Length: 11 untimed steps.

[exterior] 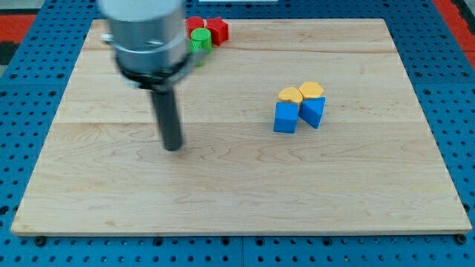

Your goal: Separate the green star from the green circle

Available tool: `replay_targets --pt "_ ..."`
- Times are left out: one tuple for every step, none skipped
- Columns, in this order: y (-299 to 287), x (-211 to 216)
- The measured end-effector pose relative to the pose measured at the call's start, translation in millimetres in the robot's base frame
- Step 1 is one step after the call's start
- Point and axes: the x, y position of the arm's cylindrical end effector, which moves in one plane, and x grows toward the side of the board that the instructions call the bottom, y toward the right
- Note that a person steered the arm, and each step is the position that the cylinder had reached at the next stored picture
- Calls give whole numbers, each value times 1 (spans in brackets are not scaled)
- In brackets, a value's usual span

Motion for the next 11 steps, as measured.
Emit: replay_targets --pt "-19 -28" --pt "-12 -41" --pt "-40 -61" --pt "-43 -125" --pt "-43 -163" --pt "-29 -199" --pt "35 -212" --pt "75 -181" --pt "94 -170" --pt "130 -171" --pt "130 -150"
